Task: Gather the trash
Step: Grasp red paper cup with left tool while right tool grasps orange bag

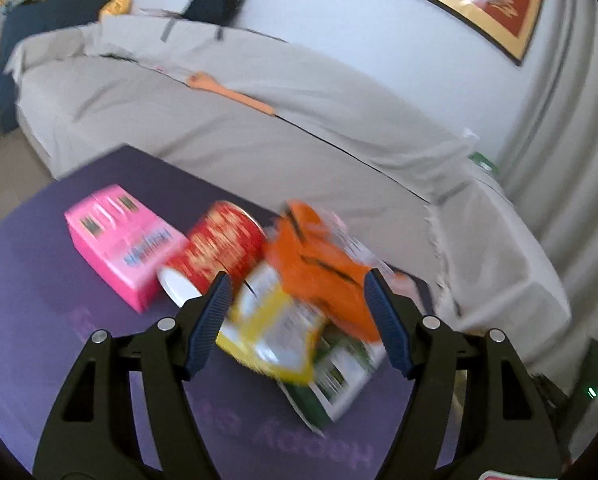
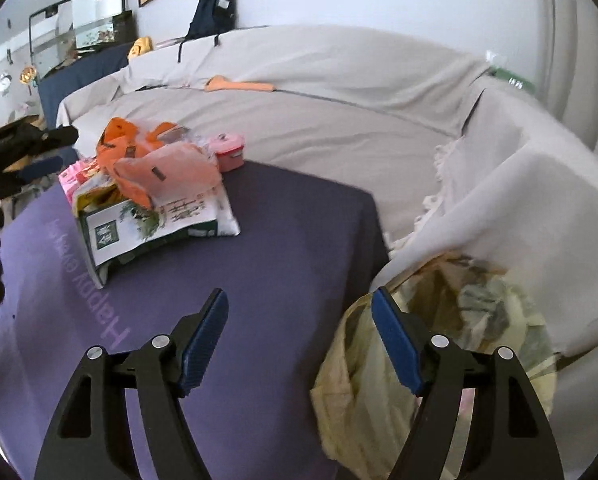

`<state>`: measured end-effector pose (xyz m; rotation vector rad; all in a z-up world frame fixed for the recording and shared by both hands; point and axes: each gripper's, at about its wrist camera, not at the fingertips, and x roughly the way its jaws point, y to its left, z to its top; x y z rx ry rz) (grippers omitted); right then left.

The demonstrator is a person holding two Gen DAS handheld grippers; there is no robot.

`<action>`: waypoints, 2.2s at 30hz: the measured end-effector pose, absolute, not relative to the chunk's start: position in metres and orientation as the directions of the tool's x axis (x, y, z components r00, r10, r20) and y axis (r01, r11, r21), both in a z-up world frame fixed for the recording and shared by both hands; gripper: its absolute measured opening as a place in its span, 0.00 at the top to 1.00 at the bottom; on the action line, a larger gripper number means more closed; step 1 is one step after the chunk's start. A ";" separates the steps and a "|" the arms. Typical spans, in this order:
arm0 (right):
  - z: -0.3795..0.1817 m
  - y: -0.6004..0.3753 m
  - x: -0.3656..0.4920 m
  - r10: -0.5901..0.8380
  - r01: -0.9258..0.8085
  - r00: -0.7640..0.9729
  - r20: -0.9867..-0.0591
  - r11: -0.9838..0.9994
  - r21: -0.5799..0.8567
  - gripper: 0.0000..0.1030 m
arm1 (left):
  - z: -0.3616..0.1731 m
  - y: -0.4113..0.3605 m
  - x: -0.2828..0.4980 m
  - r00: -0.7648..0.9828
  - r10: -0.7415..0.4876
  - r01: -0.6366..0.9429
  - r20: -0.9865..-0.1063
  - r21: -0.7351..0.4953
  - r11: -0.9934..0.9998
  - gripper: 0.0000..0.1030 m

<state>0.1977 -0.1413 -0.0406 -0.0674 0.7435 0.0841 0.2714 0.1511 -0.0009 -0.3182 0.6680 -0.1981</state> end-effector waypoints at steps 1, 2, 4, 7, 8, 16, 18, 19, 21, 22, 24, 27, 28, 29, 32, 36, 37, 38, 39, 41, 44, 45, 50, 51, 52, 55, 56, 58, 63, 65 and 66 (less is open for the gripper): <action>-0.039 -0.143 0.197 0.050 -0.098 0.738 -0.673 0.995 -0.033 0.32 | 0.001 0.157 0.277 0.778 -0.271 0.079 -0.567 -0.339 0.937 0.37; -0.037 -0.143 0.198 0.050 -0.097 0.739 -0.672 0.995 -0.033 0.32 | 0.001 0.162 0.283 0.779 -0.273 0.092 -0.565 -0.327 0.941 0.37; -0.037 -0.142 0.203 0.056 -0.110 0.735 -0.676 0.993 -0.037 0.32 | -0.002 0.171 0.298 0.753 -0.305 0.152 -0.584 -0.297 0.943 0.37; -0.037 -0.141 0.220 0.049 -0.104 0.728 -0.684 0.994 -0.040 0.32 | -0.012 0.180 0.315 0.726 -0.293 0.207 -0.622 -0.209 0.956 0.37; -0.038 -0.141 0.225 0.056 -0.106 0.724 -0.687 0.994 -0.031 0.32 | -0.017 0.181 0.321 0.713 -0.295 0.222 -0.636 -0.193 0.956 0.37; -0.025 -0.134 0.256 0.156 -0.159 0.725 -0.671 0.986 0.058 0.32 | -0.048 0.171 0.363 0.633 -0.233 0.201 -0.738 -0.134 0.970 0.37; -0.022 -0.130 0.264 0.152 -0.177 0.709 -0.688 0.984 0.035 0.32 | -0.050 0.169 0.368 0.632 -0.235 0.194 -0.738 -0.143 0.970 0.39; -0.020 -0.128 0.267 0.156 -0.191 0.705 -0.692 0.981 0.026 0.32 | -0.050 0.166 0.369 0.627 -0.233 0.198 -0.744 -0.136 0.971 0.46; -0.014 -0.125 0.273 0.159 -0.200 0.717 -0.679 0.980 0.018 0.32 | -0.050 0.164 0.364 0.612 -0.246 0.209 -0.752 -0.147 0.967 0.50; -0.011 -0.123 0.274 0.168 -0.209 0.717 -0.677 0.978 0.021 0.32 | -0.049 0.163 0.356 0.608 -0.254 0.211 -0.752 -0.155 0.965 0.50; -0.005 -0.118 0.281 0.208 -0.234 0.708 -0.675 0.971 0.054 0.32 | -0.047 0.163 0.341 0.606 -0.264 0.222 -0.750 -0.160 0.962 0.50; 0.003 -0.109 0.297 0.268 -0.259 0.702 -0.659 0.959 0.114 0.32 | -0.043 0.170 0.304 0.592 -0.294 0.241 -0.751 -0.183 0.953 0.50; 0.005 -0.102 0.305 0.289 -0.275 0.696 -0.657 0.953 0.128 0.32 | -0.042 0.172 0.294 0.593 -0.296 0.242 -0.748 -0.185 0.952 0.50; 0.006 -0.096 0.312 0.305 -0.291 0.689 -0.658 0.947 0.135 0.32 | -0.041 0.176 0.285 0.595 -0.301 0.246 -0.745 -0.189 0.951 0.50; 0.000 -0.072 0.340 0.365 -0.358 0.634 -0.682 0.920 0.159 0.32 | -0.037 0.187 0.261 0.609 -0.301 0.245 -0.734 -0.187 0.951 0.50; -0.017 -0.048 0.373 0.357 -0.387 0.585 -0.729 0.912 0.136 0.32 | -0.038 0.201 0.249 0.595 -0.319 0.224 -0.738 -0.229 0.947 0.50; -0.021 -0.046 0.378 0.352 -0.386 0.574 -0.739 0.913 0.135 0.32 | -0.038 0.204 0.249 0.600 -0.311 0.219 -0.737 -0.223 0.950 0.50; -0.026 -0.044 0.382 0.346 -0.382 0.564 -0.750 0.914 0.134 0.32 | -0.039 0.206 0.248 0.605 -0.304 0.217 -0.736 -0.216 0.952 0.50; -0.030 -0.043 0.386 0.340 -0.377 0.554 -0.760 0.916 0.135 0.32 | -0.039 0.207 0.248 0.611 -0.297 0.212 -0.734 -0.209 0.954 0.50; -0.038 -0.043 0.388 0.363 -0.380 0.523 -0.771 0.909 0.170 0.32 | -0.041 0.211 0.246 0.614 -0.304 0.207 -0.728 -0.224 0.952 0.50; -0.049 -0.046 0.379 0.429 -0.396 0.455 -0.780 0.882 0.254 0.32 | -0.040 0.215 0.247 0.624 -0.336 0.205 -0.705 -0.268 0.942 0.46; -0.050 -0.046 0.376 0.441 -0.402 0.442 -0.781 0.876 0.268 0.32 | -0.039 0.216 0.248 0.631 -0.343 0.205 -0.696 -0.276 0.939 0.45; -0.045 -0.053 0.348 0.482 -0.432 0.398 -0.780 0.849 0.305 0.81 | -0.036 0.213 0.254 0.664 -0.318 0.178 -0.677 -0.270 0.946 0.38; -0.042 -0.056 0.345 0.479 -0.426 0.402 -0.780 0.852 0.303 0.81 | -0.037 0.212 0.256 0.662 -0.307 0.166 -0.683 -0.266 0.949 0.38; -0.037 -0.059 0.339 0.459 -0.417 0.429 -0.778 0.865 0.280 0.82 | -0.040 0.211 0.261 0.656 -0.298 0.148 -0.694 -0.269 0.952 0.38; -0.022 -0.069 0.328 0.427 -0.390 0.490 -0.760 0.887 0.247 0.84 | -0.045 0.209 0.270 0.649 -0.265 0.098 -0.713 -0.267 0.959 0.38; -0.018 -0.073 0.326 0.419 -0.381 0.508 -0.753 0.893 0.241 0.84 | -0.046 0.208 0.272 0.648 -0.259 0.085 -0.716 -0.270 0.959 0.38; -0.008 -0.081 0.317 0.399 -0.361 0.545 -0.738 0.906 0.223 0.84 | -0.050 0.207 0.280 0.642 -0.244 0.052 -0.727 -0.276 0.960 0.39; 0.009 -0.095 0.298 0.346 -0.328 0.605 -0.717 0.929 0.171 0.84 | -0.049 0.203 0.281 0.628 -0.259 0.054 -0.734 -0.291 0.955 0.67; 0.017 -0.101 0.289 0.335 -0.321 0.626 -0.704 0.934 0.159 0.85 | -0.041 0.197 0.275 0.646 -0.238 0.069 -0.725 -0.256 0.964 0.76; 0.019 -0.103 0.287 0.331 -0.319 0.632 -0.701 0.935 0.154 0.84 | -0.036 0.195 0.272 0.660 -0.228 0.081 -0.716 -0.234 0.969 0.76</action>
